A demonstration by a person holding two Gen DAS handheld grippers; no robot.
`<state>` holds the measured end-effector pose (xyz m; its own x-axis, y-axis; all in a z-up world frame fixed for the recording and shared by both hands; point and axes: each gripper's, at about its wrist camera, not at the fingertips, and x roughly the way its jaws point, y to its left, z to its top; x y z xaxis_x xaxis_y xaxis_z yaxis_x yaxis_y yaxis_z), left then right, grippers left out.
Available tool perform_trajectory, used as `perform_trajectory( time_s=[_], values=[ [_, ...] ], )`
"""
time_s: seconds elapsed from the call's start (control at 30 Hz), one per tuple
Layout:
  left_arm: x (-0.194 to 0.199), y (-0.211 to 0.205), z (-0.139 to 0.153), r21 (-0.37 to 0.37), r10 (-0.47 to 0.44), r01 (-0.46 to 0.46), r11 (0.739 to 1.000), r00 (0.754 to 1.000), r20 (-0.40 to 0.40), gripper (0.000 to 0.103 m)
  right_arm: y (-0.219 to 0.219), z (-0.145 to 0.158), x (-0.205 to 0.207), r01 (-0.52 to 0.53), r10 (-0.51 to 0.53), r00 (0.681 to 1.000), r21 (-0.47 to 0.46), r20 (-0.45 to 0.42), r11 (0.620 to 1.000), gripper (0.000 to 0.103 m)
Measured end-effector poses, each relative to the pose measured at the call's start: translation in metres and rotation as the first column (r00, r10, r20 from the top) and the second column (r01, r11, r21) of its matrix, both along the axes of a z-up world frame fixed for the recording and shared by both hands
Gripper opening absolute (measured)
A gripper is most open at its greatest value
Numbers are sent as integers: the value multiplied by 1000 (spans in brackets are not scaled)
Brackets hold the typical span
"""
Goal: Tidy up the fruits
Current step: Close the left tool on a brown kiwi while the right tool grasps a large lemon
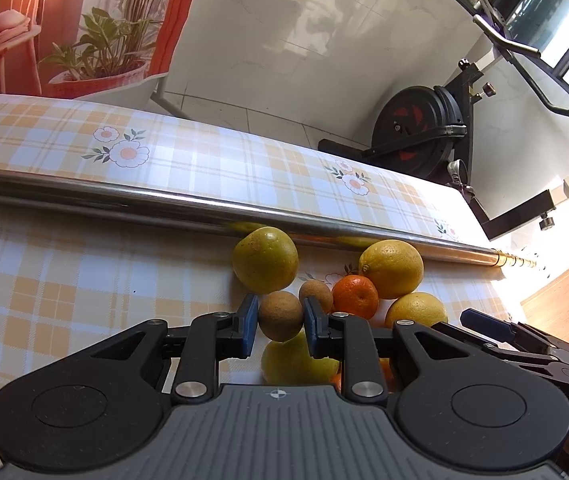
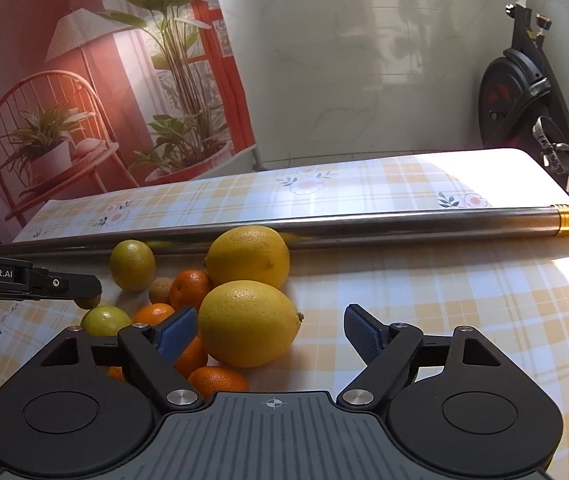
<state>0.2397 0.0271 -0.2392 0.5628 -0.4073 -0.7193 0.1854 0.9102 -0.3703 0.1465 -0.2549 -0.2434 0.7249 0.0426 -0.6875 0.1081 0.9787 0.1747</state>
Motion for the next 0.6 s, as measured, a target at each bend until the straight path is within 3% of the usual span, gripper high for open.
perform_trajectory(
  time_s=[0.6],
  values=[
    [-46, 7, 27, 39, 0, -7, 999, 985, 171, 26, -1, -29, 22, 37, -35, 999, 85, -34, 996, 76]
  ],
)
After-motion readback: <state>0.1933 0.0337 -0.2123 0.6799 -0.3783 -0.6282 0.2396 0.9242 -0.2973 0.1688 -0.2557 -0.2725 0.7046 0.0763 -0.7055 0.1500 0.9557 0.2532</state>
